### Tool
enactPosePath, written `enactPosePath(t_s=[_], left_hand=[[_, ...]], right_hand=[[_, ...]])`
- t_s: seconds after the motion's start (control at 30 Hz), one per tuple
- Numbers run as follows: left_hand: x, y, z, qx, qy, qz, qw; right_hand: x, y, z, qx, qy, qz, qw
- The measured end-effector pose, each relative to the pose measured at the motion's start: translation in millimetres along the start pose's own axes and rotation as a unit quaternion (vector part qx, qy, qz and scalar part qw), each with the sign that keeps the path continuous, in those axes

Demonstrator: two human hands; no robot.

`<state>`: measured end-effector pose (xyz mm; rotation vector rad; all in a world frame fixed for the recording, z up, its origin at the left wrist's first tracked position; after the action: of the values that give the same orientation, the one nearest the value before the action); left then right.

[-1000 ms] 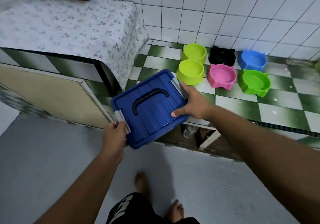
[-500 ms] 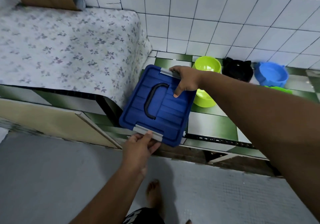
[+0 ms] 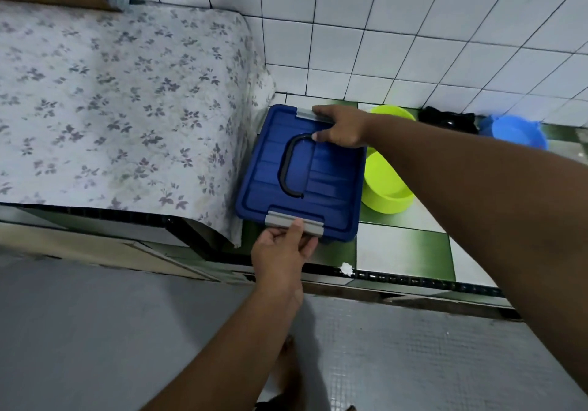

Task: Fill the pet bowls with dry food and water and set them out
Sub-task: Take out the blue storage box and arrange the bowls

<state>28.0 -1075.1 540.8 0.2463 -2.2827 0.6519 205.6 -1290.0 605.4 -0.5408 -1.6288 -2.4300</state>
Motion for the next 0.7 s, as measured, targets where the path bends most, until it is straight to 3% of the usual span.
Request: enactPosePath(t_s=[0.3,0.7], left_hand=[[-16.1,-27.1,-4.7,0.028,0.012,0.010,0.999],[-29.3,-36.4,-1.5,0.022,0.009,0.043,0.999]], right_hand=[[-29.5,3.4,5.8,0.157,0.033,-0.052,0.986],[-13.1,6.8,14.2,0.057,0.033,-0.109,0.992]])
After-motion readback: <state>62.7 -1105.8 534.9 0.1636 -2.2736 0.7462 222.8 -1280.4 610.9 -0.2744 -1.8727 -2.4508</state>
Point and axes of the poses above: each hand's wrist, its own x-axis away from the middle knuckle, its own y-axis out of the back of the hand, z = x × y, the point moved 8 cm from there along -x, towards the middle knuckle, and after that the axes turned 6 degrees about x, right-handed, at the moved point
